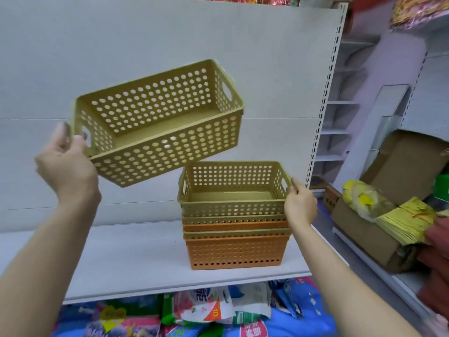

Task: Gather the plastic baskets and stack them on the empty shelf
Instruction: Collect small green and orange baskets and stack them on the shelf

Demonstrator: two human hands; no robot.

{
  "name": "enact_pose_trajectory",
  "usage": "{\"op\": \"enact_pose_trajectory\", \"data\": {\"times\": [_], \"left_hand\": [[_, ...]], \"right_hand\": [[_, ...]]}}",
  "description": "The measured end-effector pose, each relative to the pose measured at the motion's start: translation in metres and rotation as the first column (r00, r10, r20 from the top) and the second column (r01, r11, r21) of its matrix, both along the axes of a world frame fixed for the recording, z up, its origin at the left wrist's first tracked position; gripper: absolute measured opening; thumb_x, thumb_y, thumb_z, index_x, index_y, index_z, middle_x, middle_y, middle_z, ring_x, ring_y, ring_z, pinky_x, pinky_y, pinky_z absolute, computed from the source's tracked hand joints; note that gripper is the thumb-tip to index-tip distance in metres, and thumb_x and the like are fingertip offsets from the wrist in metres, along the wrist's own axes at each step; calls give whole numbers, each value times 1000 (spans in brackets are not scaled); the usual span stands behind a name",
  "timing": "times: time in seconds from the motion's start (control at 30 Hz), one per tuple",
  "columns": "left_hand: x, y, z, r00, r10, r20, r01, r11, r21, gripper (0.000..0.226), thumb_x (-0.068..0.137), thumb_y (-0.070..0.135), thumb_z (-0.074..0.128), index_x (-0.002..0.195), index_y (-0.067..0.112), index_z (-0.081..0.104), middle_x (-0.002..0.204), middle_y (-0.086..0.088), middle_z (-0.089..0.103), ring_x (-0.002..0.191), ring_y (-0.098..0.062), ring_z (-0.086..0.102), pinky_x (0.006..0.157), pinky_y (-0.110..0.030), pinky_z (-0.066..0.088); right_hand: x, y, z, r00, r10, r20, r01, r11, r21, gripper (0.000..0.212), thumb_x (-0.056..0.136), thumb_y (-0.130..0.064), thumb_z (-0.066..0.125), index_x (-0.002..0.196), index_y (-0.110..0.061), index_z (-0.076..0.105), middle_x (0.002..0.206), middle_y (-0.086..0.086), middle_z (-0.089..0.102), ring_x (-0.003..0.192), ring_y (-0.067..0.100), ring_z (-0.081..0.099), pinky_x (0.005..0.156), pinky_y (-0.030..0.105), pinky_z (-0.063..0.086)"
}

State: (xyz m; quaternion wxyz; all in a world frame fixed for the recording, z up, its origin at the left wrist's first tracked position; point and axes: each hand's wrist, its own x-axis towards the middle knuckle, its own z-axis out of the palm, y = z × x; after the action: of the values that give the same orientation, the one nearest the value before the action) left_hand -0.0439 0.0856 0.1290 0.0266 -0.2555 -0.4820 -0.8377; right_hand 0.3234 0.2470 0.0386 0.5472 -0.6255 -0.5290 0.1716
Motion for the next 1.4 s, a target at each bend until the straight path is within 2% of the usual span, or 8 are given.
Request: {"op": "enact_pose_trajectory", "data": {"times": [0.1,0.3,0.43,0.57,0.73,0.83,1.07,1.4], "left_hand": [[51,4,13,996,-75,-42,75,997,-7,40,86,20,60,124,28,70,111,15,73,102,-7,69,99,-39,52],[100,43,4,989,-128,-69,100,944,-316,45,93,18,55,56,44,58,58,33,54,85,-15,54,88,-34,47],[121,54,13,984,-100,-148,20,885,-466,43,98,18,51,62,33,36,72,16,48,88,-20,44,80,-27,32],[139,51,15,974,-65,-216,-62,842,-536,22,101,20,49,93,24,68,119,-9,68,112,-31,57,87,-34,40],[134,46,-22,923,-278,-265,84,820,-567,25,100,45,45,101,26,61,105,-8,68,105,-32,62,82,-42,44],[127,37,-47,832,-523,-182,309,712,-631,74,92,57,57,155,31,28,124,14,58,113,-14,58,98,-40,46],[116,38,-102,802,-590,-91,359,599,-716,96,84,65,62,158,31,12,154,5,43,136,-19,47,112,-44,40],[120,27,-110,814,-493,-306,131,670,-731,38,95,38,62,130,31,52,120,15,64,112,-10,61,97,-39,51]], "right_hand": [[-1,2,-1,1000,19,-5,-19,1000,-19,36,101,-22,43,132,-23,59,131,2,62,116,30,57,94,42,47],[18,11,15,928,276,-248,-305,949,-85,28,96,-16,51,117,-18,68,107,-3,68,98,18,62,85,34,50],[41,16,39,827,386,-407,-400,915,56,34,89,-36,56,96,-7,72,87,0,68,83,14,61,80,33,48],[31,-13,54,678,643,-355,-582,765,274,43,102,-43,35,123,-17,62,120,-2,67,109,10,62,94,28,48],[30,-12,37,789,571,-227,-541,821,183,57,101,-49,30,152,-23,24,155,-8,29,133,0,27,110,27,22],[35,-9,17,793,581,-182,-564,814,143,57,100,-49,31,151,-23,27,154,-7,32,132,0,30,107,24,25],[30,-8,-16,826,532,-189,-526,846,85,49,101,-35,45,146,-17,41,146,-3,45,123,2,39,98,22,31],[24,-12,-23,942,288,175,-310,944,114,49,99,-34,48,142,-11,44,144,8,49,133,26,43,106,41,35]]}}
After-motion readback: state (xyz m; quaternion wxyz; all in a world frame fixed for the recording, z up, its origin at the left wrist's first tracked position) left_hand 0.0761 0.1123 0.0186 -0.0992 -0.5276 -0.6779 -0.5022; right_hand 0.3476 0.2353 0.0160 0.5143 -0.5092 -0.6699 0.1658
